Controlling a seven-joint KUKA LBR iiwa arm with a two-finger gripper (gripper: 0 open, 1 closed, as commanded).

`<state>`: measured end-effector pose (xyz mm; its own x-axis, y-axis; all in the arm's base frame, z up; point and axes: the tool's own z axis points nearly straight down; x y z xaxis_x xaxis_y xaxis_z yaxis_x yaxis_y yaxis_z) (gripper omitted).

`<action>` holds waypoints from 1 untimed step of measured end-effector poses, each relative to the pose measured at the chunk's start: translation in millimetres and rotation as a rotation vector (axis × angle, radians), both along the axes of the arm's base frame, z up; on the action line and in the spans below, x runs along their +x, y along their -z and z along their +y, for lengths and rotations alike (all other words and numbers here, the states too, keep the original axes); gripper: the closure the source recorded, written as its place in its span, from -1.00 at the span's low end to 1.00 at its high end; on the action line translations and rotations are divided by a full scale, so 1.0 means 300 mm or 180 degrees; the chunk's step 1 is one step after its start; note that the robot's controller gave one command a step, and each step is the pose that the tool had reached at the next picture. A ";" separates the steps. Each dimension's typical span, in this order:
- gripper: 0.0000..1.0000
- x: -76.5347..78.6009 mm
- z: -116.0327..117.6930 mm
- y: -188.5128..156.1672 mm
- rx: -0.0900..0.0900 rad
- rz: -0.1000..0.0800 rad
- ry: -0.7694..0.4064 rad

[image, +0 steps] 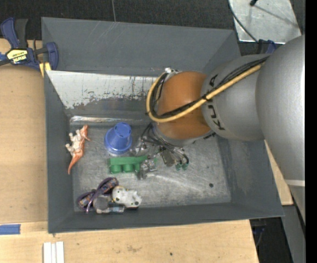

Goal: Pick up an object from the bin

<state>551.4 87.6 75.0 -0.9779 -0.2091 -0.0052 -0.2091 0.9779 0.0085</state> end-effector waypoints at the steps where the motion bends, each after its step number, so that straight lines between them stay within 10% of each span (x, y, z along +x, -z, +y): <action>1: 1.00 0.004 -0.011 -0.010 -0.0010 -0.0005 0.0006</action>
Offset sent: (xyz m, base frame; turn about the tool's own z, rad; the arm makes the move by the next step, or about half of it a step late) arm 0.0000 -0.0001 0.0215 0.0000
